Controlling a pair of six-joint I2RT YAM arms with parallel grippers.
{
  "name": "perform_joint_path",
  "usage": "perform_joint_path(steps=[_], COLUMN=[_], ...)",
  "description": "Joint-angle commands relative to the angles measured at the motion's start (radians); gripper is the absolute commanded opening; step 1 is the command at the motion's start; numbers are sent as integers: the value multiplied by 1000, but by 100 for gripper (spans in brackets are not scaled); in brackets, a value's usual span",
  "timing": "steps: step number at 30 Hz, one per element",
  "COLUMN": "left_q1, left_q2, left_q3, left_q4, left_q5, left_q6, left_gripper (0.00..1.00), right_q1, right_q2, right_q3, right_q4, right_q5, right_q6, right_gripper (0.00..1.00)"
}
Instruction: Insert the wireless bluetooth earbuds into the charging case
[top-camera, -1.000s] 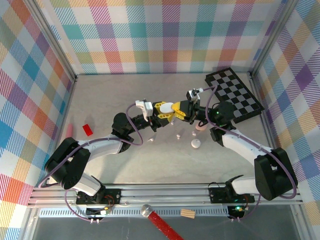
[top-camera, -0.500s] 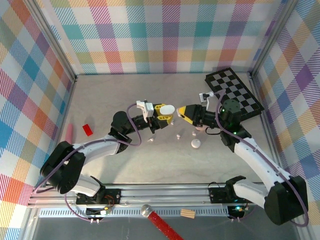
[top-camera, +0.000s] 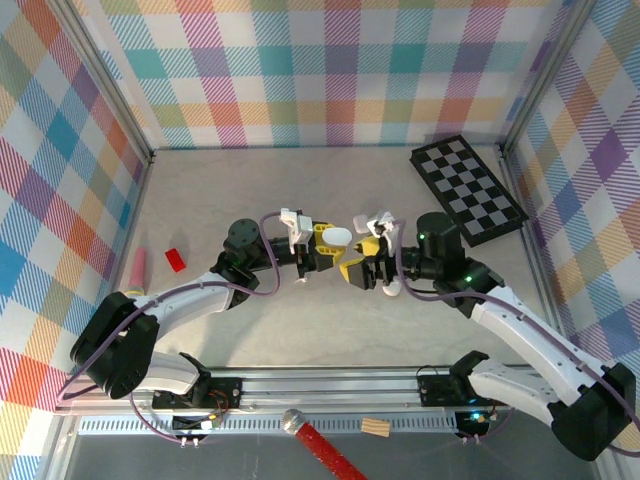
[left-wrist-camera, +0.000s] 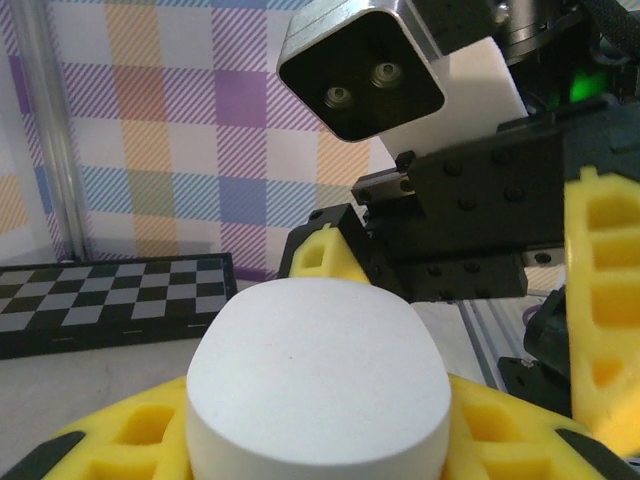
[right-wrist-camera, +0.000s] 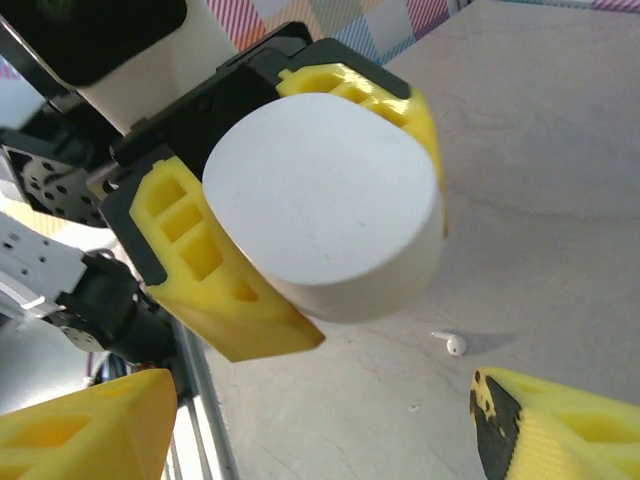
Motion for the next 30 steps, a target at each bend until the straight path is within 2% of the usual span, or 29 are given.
perform_joint_path(steps=[1,6,11,24,30], left_q1=[9,9,9,9,9], left_q2=[-5,-15,-21,-30,-26], left_q3=[-5,-18,-19,-9,-9], left_q4=[24,8,-11,-32,-42], left_q5=[48,46,48,83,90], left_q6=[11,32,43,35,38], left_gripper=[38,38,38,38,38], right_q1=[6,6,6,6,1], right_q2=[8,1,-19,2,-23], right_q3=[42,45,38,10,-11], right_q4=[39,73,66,159,204], right_q5=[103,126,204,205,259], right_q6=[-88,-65,-53,23,59], right_gripper=[76,75,74,74,74])
